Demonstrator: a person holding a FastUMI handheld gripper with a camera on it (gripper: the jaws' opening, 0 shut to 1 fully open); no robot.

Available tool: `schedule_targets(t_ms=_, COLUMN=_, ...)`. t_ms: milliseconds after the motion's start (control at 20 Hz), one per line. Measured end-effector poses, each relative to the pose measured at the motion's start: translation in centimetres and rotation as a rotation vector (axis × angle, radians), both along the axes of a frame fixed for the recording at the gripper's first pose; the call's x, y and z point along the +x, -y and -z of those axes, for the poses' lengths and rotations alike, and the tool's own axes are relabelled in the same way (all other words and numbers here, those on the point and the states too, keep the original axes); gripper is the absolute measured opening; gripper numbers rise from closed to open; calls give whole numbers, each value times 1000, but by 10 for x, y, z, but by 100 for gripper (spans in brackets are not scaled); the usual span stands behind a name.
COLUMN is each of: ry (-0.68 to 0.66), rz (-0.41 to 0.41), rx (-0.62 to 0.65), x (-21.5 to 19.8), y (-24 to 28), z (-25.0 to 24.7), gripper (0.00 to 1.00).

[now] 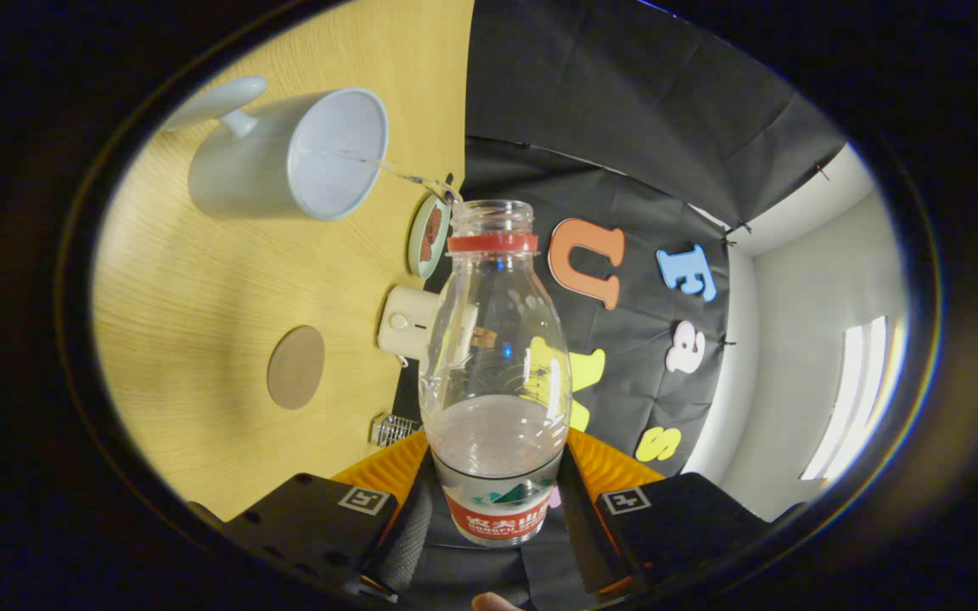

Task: Take the bottle from table, then pour the juice into the cup, finally place the bottle on the coaster

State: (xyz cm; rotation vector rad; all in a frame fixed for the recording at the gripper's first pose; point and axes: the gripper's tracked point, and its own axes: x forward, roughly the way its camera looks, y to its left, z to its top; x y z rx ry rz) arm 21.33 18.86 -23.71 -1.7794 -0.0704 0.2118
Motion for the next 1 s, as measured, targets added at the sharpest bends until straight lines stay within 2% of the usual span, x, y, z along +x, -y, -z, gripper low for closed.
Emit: schedule_targets(t_ms=1000, ry=10, rz=-13, rx=-66, x=2, y=-4, z=-7, gripper=76)
